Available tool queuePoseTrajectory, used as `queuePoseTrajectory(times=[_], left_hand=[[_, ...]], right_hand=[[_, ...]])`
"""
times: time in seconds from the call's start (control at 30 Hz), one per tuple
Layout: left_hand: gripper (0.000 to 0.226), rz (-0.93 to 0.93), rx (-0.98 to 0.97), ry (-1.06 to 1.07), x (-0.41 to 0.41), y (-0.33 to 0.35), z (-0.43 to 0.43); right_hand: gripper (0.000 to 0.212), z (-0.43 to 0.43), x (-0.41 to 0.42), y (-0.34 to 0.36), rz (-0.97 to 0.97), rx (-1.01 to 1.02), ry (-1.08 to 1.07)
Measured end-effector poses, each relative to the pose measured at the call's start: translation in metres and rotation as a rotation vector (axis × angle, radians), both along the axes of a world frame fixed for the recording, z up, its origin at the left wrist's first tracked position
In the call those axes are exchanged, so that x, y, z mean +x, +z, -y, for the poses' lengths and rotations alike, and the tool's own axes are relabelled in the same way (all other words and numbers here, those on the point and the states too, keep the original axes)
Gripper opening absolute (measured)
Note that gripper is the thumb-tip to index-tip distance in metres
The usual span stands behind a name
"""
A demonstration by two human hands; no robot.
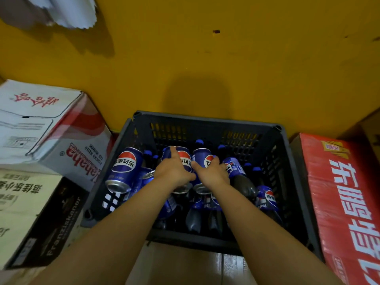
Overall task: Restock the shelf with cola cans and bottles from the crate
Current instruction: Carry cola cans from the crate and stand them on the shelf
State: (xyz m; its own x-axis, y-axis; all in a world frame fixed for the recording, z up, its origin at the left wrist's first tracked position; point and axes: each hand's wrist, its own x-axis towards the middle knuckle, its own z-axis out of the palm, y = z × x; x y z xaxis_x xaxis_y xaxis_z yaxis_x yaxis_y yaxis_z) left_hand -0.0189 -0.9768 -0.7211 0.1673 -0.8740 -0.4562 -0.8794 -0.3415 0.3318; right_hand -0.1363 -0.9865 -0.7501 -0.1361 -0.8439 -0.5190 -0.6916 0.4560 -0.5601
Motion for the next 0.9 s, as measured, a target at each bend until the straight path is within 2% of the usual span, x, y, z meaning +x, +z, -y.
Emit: queuePoseTrajectory(times=[0.1, 0.27, 0.5, 0.57, 0.7, 0.73, 0.77, 0.9], left_hand=[[0.109, -0.048, -0.064, 0.056, 0.002, -0.004, -0.005], [0.101, -0.372, -0.296, 0.224, 0.002, -0.018, -0.034], [0.099, -0.509, -0.425, 0.257, 0.003, -0.018, -0.038], [0.097, -0.554, -0.442, 0.296, 0.005, -0.016, -0.038], [0.091, -0.708, -0.426, 0.379, 0.007, -0.012, -0.04], [0.09, -0.753, -0.425, 0.399, 0.008, -0.011, -0.04], [0.088, -0.784, -0.427, 0.423, 0.008, -0.01, -0.041], [0.087, -0.804, -0.396, 0.456, 0.007, -0.011, -0.041]], right_hand=[[0.086, -0.002, 0.002, 0.0, 0.014, -0.015, -0.056], [0.071, -0.019, -0.005, -0.006, 0.135, -0.146, -0.215], [0.068, -0.033, -0.002, -0.009, 0.202, -0.23, -0.245], [0.064, -0.036, -0.005, -0.011, 0.321, -0.254, -0.327], [0.025, -0.032, -0.021, -0.003, 0.711, -0.322, -0.696], [0.025, -0.029, -0.023, -0.001, 0.737, -0.319, -0.712], [0.03, -0.027, -0.023, 0.0, 0.695, -0.304, -0.654], [0.057, -0.025, -0.005, -0.007, 0.316, -0.269, -0.258]])
